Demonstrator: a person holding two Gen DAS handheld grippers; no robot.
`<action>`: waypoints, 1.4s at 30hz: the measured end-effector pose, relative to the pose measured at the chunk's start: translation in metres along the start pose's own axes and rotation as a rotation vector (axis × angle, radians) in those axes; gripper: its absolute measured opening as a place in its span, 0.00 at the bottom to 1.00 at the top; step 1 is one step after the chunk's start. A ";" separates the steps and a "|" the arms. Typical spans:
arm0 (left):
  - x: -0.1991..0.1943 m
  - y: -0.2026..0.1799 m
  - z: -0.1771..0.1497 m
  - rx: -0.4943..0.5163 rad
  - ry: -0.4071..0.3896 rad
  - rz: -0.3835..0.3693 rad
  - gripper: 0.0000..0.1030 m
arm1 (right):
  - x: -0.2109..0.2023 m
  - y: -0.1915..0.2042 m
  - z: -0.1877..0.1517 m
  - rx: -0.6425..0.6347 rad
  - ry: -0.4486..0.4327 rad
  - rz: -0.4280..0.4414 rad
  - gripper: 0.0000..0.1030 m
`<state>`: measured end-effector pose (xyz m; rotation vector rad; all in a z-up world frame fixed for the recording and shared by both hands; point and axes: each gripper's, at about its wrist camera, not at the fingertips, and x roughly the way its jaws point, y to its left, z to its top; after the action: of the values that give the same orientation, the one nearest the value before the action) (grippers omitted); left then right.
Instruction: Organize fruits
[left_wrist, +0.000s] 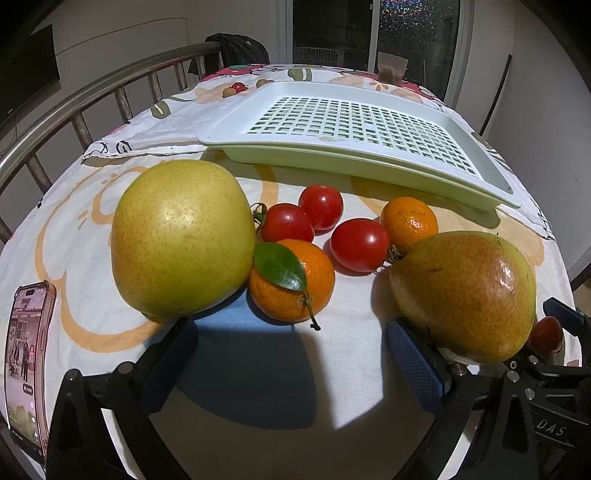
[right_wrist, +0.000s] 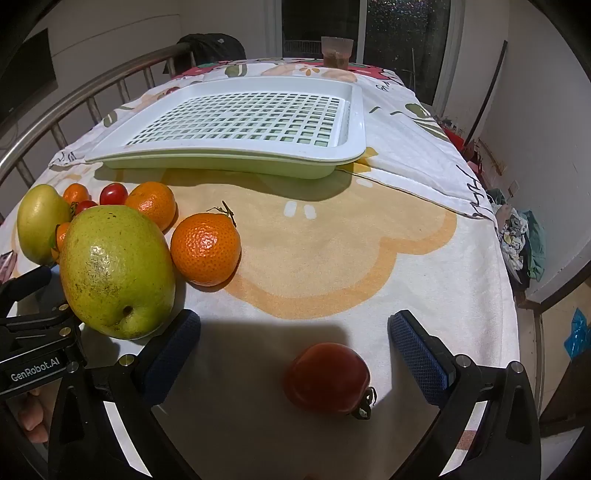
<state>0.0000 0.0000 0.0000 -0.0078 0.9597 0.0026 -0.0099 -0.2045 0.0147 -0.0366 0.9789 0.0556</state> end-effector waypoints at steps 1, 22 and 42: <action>0.000 0.000 0.000 0.000 0.000 0.000 1.00 | 0.000 0.000 0.000 0.000 0.001 0.000 1.00; 0.000 0.000 0.000 0.000 0.000 -0.001 1.00 | -0.001 0.000 0.000 -0.001 0.001 -0.001 1.00; -0.005 0.002 -0.007 0.084 0.002 -0.066 1.00 | -0.005 0.001 -0.005 -0.028 0.001 0.017 1.00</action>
<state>-0.0088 0.0020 0.0006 0.0384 0.9602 -0.0982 -0.0166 -0.2038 0.0163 -0.0535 0.9796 0.0852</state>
